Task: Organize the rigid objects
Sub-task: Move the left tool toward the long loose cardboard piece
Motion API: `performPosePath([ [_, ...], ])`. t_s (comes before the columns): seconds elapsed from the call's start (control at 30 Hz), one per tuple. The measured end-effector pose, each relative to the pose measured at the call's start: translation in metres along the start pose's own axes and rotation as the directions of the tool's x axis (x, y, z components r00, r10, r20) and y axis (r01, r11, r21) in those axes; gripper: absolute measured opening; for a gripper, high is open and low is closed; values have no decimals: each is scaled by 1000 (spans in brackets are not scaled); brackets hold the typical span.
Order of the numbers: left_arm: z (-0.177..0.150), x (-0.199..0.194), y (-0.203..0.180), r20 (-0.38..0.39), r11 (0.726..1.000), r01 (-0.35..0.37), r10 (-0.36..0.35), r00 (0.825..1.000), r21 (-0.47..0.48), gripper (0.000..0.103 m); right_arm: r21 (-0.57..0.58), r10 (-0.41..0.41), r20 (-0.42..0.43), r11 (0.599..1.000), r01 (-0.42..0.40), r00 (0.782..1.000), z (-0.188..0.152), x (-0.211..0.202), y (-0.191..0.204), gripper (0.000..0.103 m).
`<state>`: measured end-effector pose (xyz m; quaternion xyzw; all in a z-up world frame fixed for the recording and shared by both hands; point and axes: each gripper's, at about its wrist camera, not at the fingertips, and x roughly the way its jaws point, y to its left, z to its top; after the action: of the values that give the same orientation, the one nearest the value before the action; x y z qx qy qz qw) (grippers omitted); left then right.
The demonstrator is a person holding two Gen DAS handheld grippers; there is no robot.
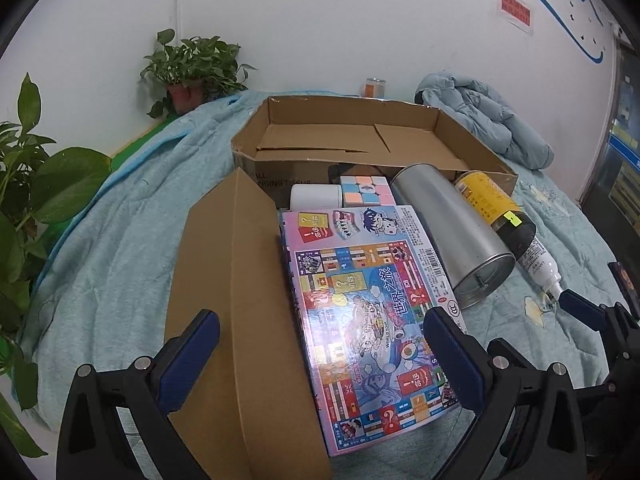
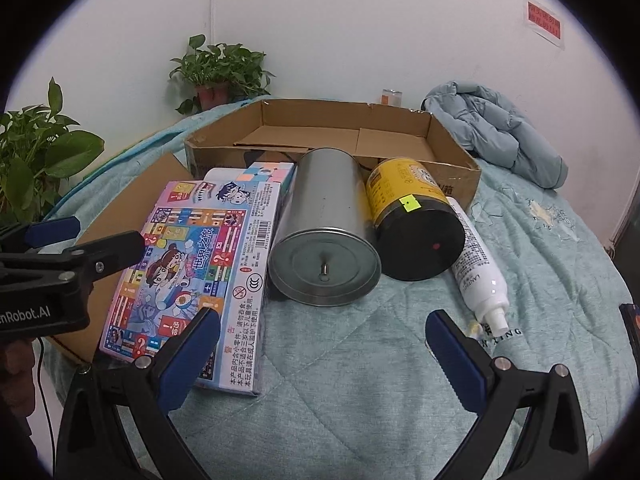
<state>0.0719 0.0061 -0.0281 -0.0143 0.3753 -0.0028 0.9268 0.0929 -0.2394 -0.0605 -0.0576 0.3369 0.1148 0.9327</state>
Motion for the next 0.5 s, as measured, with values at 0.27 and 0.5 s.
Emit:
performPosePath([
  [0.27,4,3,11,7,1000,11,-11,1000,-5,102,-33,-28,-13,999,28,1000,5,7,5,102],
  [0.5,2,-5,47,8,997,38,-37,999,-69,103,-88,68,33,994,-65,997,10,0,23,102],
])
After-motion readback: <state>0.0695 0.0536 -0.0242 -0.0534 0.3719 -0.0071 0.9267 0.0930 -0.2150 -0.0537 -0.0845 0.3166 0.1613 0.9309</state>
